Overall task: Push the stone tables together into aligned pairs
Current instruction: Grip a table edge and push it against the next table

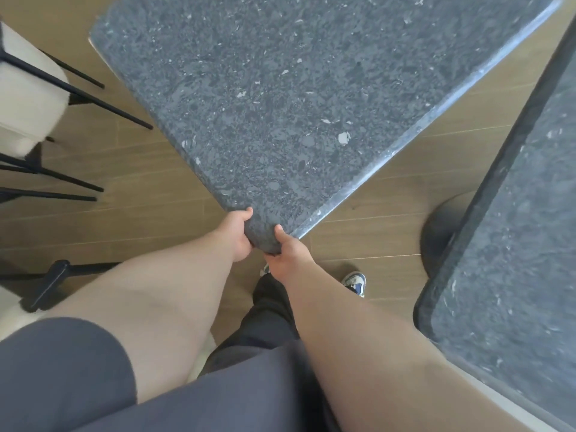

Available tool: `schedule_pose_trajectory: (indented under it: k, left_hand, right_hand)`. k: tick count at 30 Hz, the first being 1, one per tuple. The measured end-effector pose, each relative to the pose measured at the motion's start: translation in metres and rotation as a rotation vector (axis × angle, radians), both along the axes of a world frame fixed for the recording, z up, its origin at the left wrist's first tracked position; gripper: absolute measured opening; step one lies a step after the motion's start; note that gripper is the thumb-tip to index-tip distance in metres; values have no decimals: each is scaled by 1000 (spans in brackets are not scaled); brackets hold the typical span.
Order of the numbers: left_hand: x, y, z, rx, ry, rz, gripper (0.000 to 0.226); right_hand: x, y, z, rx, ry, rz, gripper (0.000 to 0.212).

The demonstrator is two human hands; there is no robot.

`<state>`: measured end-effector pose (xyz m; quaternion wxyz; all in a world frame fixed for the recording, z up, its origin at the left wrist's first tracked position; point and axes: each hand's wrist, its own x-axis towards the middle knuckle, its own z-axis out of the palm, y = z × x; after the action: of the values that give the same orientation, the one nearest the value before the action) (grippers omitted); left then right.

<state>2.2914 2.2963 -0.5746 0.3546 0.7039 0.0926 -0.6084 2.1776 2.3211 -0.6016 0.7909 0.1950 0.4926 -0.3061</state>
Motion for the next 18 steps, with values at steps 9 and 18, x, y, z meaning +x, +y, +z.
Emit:
schedule_pose_trajectory:
  k: [9,18]
  left_hand:
    - [-112,12,0,-29,135,-9,37]
    - [-117,7,-10,21,334,-110,36]
  right_hand:
    - [-127,0,2,-37,161,64,47]
    - [-154,1,0,-85,268,94,42]
